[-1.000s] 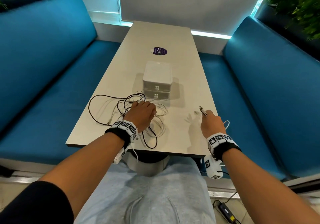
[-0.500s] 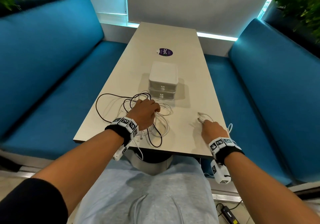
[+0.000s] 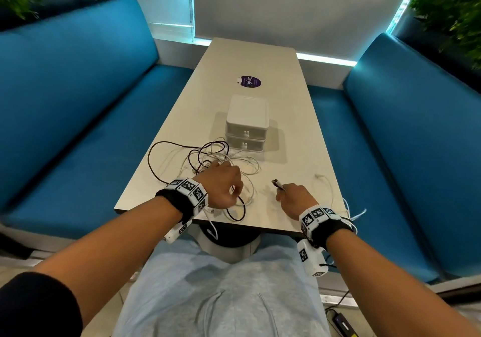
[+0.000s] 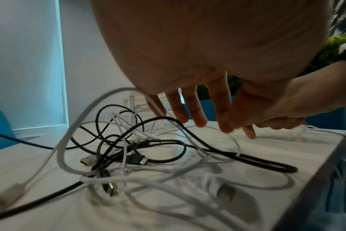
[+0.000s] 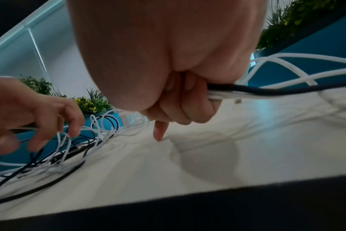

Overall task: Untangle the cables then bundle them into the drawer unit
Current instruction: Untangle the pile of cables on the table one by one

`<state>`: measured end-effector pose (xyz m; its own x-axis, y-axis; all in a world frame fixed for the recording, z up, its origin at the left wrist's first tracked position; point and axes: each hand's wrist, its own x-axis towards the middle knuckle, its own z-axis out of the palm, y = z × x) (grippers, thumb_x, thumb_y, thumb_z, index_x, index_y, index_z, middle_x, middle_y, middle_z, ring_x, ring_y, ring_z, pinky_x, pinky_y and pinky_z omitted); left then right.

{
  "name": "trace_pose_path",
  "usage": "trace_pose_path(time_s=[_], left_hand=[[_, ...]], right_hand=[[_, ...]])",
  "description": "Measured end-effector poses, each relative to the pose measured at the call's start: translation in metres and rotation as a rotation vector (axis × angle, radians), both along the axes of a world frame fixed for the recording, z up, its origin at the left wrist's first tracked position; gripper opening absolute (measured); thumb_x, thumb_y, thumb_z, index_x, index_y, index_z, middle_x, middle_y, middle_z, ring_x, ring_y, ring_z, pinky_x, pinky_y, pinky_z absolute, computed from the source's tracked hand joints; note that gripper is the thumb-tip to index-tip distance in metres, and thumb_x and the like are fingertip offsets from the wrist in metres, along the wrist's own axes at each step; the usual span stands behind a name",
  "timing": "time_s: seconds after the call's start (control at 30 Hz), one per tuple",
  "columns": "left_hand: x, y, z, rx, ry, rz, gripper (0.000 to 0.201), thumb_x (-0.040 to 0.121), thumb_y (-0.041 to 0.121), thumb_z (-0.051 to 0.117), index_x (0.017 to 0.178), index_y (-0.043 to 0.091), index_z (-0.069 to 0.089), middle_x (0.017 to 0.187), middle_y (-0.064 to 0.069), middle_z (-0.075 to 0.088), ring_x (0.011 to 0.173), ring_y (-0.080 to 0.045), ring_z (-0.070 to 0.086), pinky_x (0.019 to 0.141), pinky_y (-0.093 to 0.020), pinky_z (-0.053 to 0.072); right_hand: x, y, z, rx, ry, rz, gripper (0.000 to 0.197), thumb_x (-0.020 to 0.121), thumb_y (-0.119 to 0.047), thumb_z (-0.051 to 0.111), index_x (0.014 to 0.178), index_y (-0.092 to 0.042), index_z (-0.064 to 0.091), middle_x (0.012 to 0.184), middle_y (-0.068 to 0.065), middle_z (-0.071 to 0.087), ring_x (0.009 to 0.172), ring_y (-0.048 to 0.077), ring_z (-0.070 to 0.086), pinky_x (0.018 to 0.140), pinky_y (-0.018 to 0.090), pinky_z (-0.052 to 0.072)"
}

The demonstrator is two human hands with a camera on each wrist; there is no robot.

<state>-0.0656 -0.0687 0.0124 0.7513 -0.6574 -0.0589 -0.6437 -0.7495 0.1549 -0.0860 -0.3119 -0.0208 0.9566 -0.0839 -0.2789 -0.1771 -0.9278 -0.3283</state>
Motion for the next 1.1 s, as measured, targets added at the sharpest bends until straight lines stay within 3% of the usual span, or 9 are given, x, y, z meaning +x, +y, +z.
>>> trace_pose_path(time_s=[0.1,0.2,0.33,0.47,0.6,0.73,0.87,1.03,1.1], left_hand=[[-0.014,0.003,-0.003,0.145,0.055,-0.078,0.027,0.065,0.053,0.069,0.080,0.031,0.066,0.116,0.014,0.046,0.113,-0.016,0.038,0.098,-0.040,0.028],[-0.018,0.009,-0.007,0.324,0.064,-0.120,0.056,0.051,0.069,0.072,0.093,0.034,0.061,0.134,0.008,0.034,0.122,-0.021,0.029,0.104,-0.048,0.027],[-0.024,0.015,-0.017,0.445,-0.064,-0.187,0.070,0.053,0.054,0.081,0.109,0.029,0.048,0.144,-0.004,0.027,0.126,-0.028,0.031,0.105,-0.049,0.028],[-0.028,0.016,-0.019,0.352,-0.157,-0.202,0.053,0.062,0.044,0.078,0.103,0.027,0.049,0.128,-0.003,0.040,0.111,-0.024,0.043,0.095,-0.044,0.036],[-0.030,0.017,-0.015,0.228,-0.125,-0.175,0.057,0.065,0.040,0.075,0.111,0.026,0.045,0.125,-0.001,0.040,0.104,-0.021,0.047,0.097,-0.042,0.037],[-0.033,0.017,-0.012,0.256,-0.152,-0.229,0.007,0.078,0.034,0.064,0.081,0.029,0.061,0.120,0.004,0.051,0.106,-0.022,0.051,0.094,-0.044,0.035],[-0.032,0.021,-0.013,0.273,-0.187,-0.258,0.012,0.083,0.038,0.062,0.081,0.028,0.068,0.124,0.006,0.053,0.114,-0.021,0.046,0.096,-0.046,0.035],[-0.030,0.013,-0.016,0.065,-0.197,-0.183,0.015,0.094,0.040,0.054,0.093,0.027,0.061,0.106,0.004,0.057,0.099,-0.020,0.051,0.089,-0.039,0.031],[-0.029,0.002,-0.004,-0.051,-0.088,-0.057,0.015,0.101,0.034,0.046,0.095,0.021,0.051,0.098,0.003,0.057,0.091,-0.022,0.051,0.085,-0.035,0.028]], right_hand=[[-0.003,0.001,-0.001,0.023,0.015,0.005,0.036,0.101,-0.031,0.038,0.110,-0.007,0.063,0.112,0.017,0.065,0.101,0.035,0.060,0.084,0.037,0.048],[-0.003,0.003,0.000,0.034,0.021,0.014,0.035,0.100,-0.030,0.038,0.108,-0.008,0.064,0.112,0.016,0.066,0.101,0.034,0.061,0.087,0.039,0.049],[-0.005,0.008,-0.001,0.054,0.028,-0.006,0.035,0.099,-0.030,0.038,0.106,-0.010,0.065,0.111,0.014,0.066,0.099,0.033,0.061,0.086,0.037,0.049],[-0.006,0.014,0.002,0.075,0.031,0.008,0.035,0.099,-0.030,0.038,0.104,-0.009,0.066,0.109,0.014,0.067,0.099,0.033,0.061,0.086,0.038,0.050],[-0.008,0.018,0.004,0.114,0.019,0.040,0.035,0.099,-0.031,0.038,0.103,-0.010,0.066,0.108,0.013,0.067,0.102,0.033,0.060,0.090,0.041,0.048],[-0.010,0.018,0.006,0.155,-0.001,0.047,0.031,0.100,-0.027,0.039,0.097,-0.017,0.069,0.110,0.009,0.069,0.104,0.030,0.062,0.092,0.038,0.048],[-0.010,0.020,0.007,0.167,-0.006,0.054,0.032,0.100,-0.025,0.038,0.094,-0.020,0.068,0.109,0.009,0.069,0.102,0.030,0.062,0.089,0.036,0.048],[-0.011,0.020,0.009,0.196,-0.024,0.056,0.038,0.104,-0.027,0.035,0.098,-0.014,0.070,0.102,0.009,0.065,0.098,0.030,0.061,0.078,0.030,0.040],[-0.011,0.018,0.008,0.211,-0.028,0.053,0.038,0.104,-0.027,0.034,0.097,-0.014,0.070,0.104,0.011,0.066,0.097,0.031,0.061,0.075,0.029,0.038]])
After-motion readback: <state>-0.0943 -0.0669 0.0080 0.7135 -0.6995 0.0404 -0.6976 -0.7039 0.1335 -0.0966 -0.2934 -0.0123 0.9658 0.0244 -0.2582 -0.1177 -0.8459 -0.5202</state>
